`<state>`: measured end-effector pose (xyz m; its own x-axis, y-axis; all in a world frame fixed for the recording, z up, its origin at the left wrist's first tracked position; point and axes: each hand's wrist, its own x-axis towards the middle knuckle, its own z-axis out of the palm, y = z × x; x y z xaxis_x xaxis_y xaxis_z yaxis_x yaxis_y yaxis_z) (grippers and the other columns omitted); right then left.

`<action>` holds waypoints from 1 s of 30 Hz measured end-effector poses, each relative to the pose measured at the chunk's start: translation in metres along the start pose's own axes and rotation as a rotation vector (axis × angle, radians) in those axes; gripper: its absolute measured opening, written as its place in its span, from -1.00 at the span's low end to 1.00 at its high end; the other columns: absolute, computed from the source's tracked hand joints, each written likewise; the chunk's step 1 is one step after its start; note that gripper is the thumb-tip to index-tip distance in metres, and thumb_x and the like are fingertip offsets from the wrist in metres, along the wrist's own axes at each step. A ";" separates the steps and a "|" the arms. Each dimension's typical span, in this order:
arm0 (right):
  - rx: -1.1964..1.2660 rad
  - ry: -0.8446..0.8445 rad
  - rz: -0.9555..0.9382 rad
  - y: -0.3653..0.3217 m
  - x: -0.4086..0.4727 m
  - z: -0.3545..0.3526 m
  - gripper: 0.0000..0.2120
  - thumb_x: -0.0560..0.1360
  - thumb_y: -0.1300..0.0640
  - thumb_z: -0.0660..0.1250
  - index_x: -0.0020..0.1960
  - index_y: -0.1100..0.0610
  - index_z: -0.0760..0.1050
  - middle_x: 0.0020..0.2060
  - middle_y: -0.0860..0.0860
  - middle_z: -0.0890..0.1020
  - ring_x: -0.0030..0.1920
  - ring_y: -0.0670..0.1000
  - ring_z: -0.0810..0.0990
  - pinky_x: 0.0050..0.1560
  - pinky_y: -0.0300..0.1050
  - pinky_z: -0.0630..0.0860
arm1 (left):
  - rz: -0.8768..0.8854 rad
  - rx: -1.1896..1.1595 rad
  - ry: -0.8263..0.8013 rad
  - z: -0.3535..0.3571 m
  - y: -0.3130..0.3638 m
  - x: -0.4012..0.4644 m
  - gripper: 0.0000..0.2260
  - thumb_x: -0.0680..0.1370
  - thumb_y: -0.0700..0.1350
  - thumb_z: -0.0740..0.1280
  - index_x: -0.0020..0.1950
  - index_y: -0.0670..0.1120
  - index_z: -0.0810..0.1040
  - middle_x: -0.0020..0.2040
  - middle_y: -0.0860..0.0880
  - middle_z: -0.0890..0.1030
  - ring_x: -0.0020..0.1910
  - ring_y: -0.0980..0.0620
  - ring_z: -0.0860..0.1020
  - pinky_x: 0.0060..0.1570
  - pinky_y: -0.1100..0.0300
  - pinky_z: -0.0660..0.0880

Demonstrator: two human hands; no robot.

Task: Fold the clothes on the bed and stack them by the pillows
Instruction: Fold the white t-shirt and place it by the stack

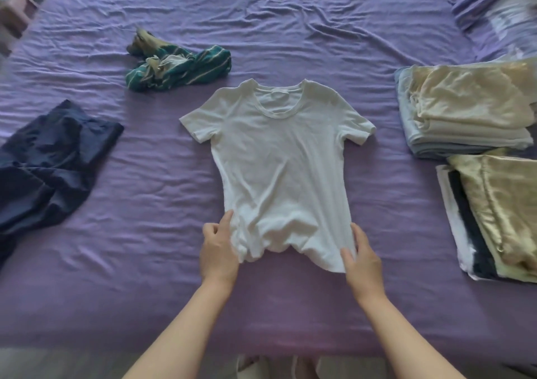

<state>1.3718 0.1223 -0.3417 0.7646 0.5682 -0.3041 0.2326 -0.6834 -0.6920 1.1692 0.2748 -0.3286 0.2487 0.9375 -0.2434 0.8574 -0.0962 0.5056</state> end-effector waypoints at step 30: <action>-0.624 -0.419 -0.789 0.003 0.014 0.058 -0.68 0.20 0.22 0.55 -0.06 0.08 0.64 -0.12 -0.01 0.65 -0.17 0.09 0.62 -0.26 -0.10 0.56 | 0.826 0.639 -0.258 0.053 -0.009 -0.006 -0.85 0.32 -0.19 0.24 -0.24 -0.08 0.60 -0.34 -0.03 0.56 -0.36 0.00 0.56 -0.49 0.22 0.45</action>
<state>1.3479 0.1550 -0.3859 0.0278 0.9791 -0.2012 0.9225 -0.1027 -0.3720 1.1840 0.2523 -0.3756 0.8824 0.4106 -0.2296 0.4385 -0.8947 0.0850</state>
